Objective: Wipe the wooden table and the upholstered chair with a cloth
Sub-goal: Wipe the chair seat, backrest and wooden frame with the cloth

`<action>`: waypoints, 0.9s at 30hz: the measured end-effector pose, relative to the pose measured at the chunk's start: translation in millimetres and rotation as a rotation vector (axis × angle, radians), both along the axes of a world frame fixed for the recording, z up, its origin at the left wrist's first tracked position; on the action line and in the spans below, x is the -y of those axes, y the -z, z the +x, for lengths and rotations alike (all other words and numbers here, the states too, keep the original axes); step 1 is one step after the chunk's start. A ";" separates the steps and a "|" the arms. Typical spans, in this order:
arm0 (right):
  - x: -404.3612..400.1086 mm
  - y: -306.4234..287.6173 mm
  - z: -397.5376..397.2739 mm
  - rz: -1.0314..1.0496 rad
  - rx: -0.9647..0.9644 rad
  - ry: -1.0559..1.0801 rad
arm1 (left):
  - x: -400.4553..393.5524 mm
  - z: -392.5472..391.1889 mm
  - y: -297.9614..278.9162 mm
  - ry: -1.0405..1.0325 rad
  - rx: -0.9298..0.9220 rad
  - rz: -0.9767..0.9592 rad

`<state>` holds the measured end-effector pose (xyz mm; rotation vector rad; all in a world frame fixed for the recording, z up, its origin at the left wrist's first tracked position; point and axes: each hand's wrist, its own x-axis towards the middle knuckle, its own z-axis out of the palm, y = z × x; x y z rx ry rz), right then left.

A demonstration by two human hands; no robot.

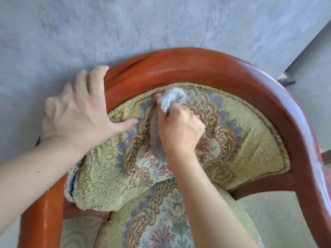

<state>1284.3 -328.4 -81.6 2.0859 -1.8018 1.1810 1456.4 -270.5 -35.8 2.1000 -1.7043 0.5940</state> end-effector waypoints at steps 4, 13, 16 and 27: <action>-12.8 -2.2 -10.7 -0.020 -0.145 -0.290 | -3.2 -3.9 -7.3 -0.018 -0.014 0.088; 4.6 -14.4 -81.8 0.103 -0.112 0.224 | -6.1 -3.1 -16.4 -0.008 -0.037 0.178; -9.2 -15.9 -52.2 0.188 -0.101 0.022 | -6.8 -2.7 -18.5 0.005 -0.071 0.215; -64.2 -44.3 -11.8 0.816 0.420 -0.327 | -7.5 -0.3 -23.6 0.062 -0.132 0.242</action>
